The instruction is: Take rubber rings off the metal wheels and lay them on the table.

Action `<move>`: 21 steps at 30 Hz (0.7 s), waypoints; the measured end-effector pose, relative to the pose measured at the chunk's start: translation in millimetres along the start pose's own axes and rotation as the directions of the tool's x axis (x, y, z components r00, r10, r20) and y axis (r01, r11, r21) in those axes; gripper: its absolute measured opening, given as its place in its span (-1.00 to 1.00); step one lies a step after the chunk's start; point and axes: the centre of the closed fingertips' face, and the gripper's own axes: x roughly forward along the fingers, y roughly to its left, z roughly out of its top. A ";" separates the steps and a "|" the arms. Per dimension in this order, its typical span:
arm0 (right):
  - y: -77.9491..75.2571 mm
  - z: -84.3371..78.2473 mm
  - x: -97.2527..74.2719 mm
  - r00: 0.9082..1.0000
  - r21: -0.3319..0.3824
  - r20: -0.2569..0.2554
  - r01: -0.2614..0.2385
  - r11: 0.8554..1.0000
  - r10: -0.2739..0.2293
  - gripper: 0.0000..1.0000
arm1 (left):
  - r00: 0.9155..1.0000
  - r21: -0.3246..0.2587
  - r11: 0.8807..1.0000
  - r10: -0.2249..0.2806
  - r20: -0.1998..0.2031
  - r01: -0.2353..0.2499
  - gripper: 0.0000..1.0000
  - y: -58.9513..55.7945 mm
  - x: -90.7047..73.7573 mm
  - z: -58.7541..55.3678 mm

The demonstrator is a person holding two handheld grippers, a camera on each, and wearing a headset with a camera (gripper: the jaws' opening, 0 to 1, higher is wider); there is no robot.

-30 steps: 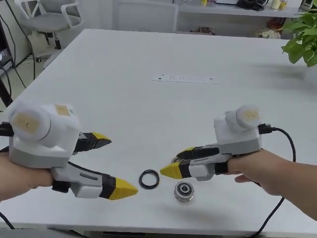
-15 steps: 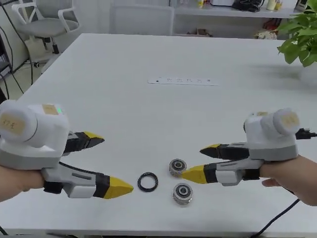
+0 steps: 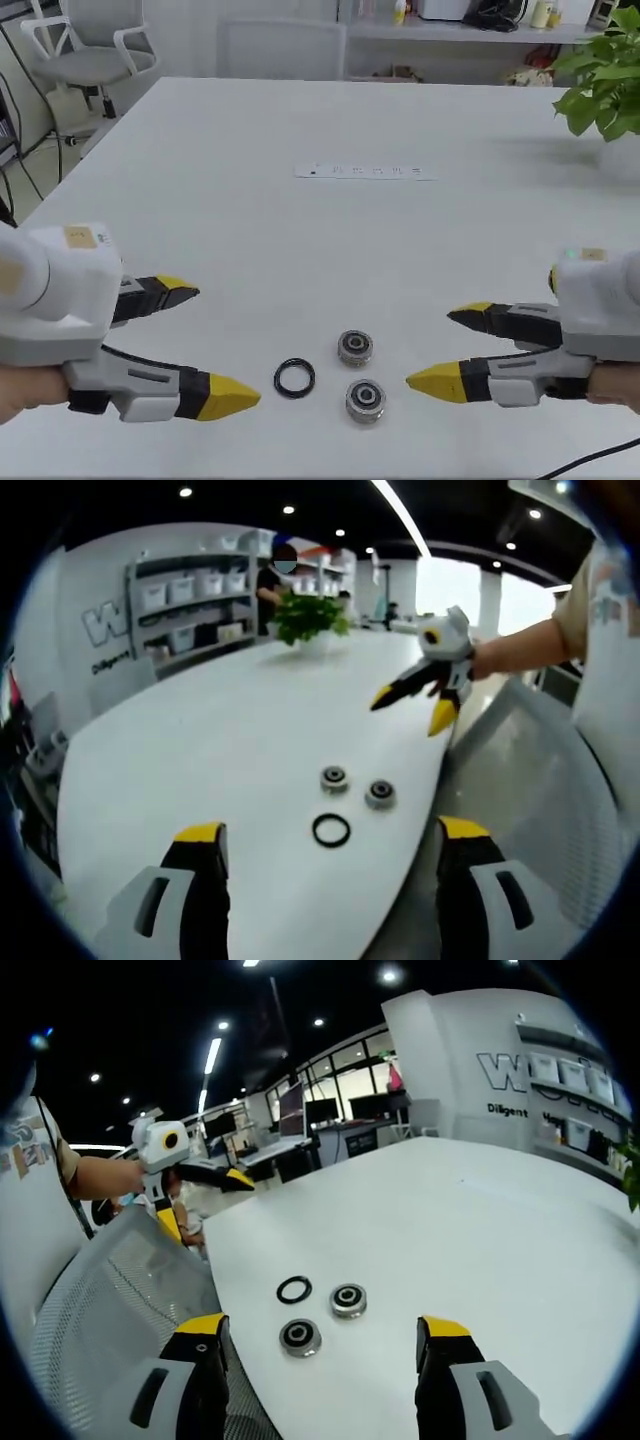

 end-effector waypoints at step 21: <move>3.6 -18.9 -28.6 0.998 -0.075 -0.050 0.041 0.996 -0.045 0.64 | 1.000 -0.030 0.999 0.009 -0.002 -0.009 0.74 -0.8 -4.5 -7.6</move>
